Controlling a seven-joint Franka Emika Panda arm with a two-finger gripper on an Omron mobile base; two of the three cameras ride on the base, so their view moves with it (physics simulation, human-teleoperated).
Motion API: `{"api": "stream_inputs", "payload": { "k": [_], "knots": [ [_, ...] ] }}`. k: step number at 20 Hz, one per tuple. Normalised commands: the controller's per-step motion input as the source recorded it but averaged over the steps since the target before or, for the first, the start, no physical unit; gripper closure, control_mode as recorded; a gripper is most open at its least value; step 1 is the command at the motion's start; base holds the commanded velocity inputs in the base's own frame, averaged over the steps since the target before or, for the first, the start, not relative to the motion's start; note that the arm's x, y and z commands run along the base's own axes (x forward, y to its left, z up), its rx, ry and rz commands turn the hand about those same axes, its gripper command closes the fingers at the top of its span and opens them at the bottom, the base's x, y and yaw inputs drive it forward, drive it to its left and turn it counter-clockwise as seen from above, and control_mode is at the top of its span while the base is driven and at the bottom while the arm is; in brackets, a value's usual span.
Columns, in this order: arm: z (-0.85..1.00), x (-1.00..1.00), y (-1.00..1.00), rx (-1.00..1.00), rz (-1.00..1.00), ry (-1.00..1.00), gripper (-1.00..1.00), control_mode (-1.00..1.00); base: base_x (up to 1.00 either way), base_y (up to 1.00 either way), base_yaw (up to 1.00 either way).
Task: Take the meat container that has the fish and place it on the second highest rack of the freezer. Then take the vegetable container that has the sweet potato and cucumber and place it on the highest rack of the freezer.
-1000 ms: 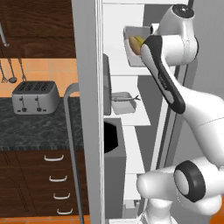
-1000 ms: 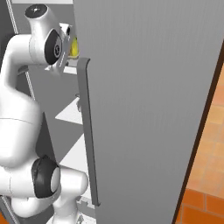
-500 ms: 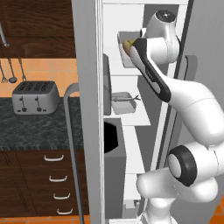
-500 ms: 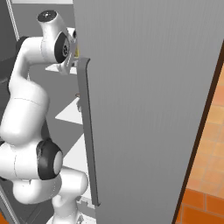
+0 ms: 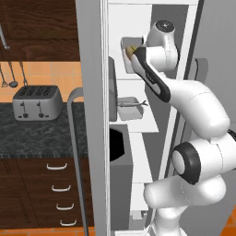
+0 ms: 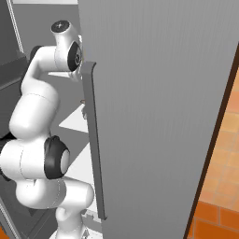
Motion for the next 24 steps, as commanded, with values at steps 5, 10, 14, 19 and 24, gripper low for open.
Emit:
{"api": "stream_inputs", "payload": {
  "k": [5, 10, 14, 19, 24],
  "knots": [
    [-0.15, 0.60, 0.00, 0.00, 0.00, 0.00, 1.00, -1.00, 0.00, 0.00, 0.00],
    [-0.21, 0.58, 0.00, -0.01, 0.00, 0.00, 1.00, -1.00, 0.00, 0.00, 0.00],
    [-0.15, 0.41, 0.00, -0.01, 0.00, 0.00, 1.00, -1.00, 0.00, 0.00, 0.00],
    [0.00, 0.02, 0.00, -0.01, 0.00, 0.00, 1.00, -1.00, 0.00, 0.00, 0.00],
    [0.00, 0.00, 0.00, 0.00, 0.00, 0.00, -1.00, -1.00, 0.00, 0.00, 0.00]
  ]
}}
